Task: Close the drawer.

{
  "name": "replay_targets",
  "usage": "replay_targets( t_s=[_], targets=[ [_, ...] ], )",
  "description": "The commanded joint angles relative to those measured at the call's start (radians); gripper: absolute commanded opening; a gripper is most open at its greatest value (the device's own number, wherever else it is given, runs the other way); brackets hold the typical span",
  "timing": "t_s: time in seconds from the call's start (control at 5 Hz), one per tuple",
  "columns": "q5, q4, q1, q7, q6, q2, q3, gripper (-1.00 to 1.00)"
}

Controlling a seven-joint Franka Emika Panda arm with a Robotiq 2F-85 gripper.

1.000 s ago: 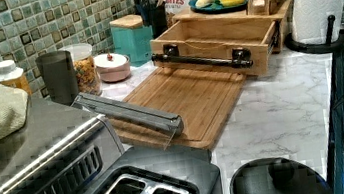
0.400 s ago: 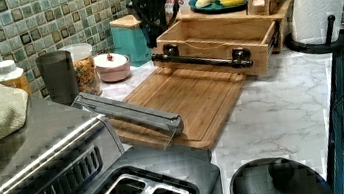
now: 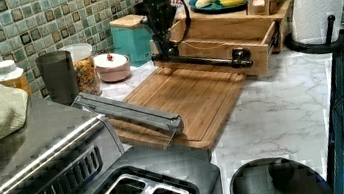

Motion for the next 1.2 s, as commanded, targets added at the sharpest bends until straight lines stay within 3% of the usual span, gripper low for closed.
replay_targets(
  t_s=[0.2, 0.8, 1.2],
  targets=[
    [0.023, -0.027, -0.056, -0.176, 0.076, 0.039, -0.047, -1.00],
    [0.022, -0.001, -0.108, -0.293, 0.078, 0.070, -0.091, -1.00],
    [0.095, 0.055, -0.161, -0.443, 0.075, 0.137, -0.125, -1.00]
  ],
)
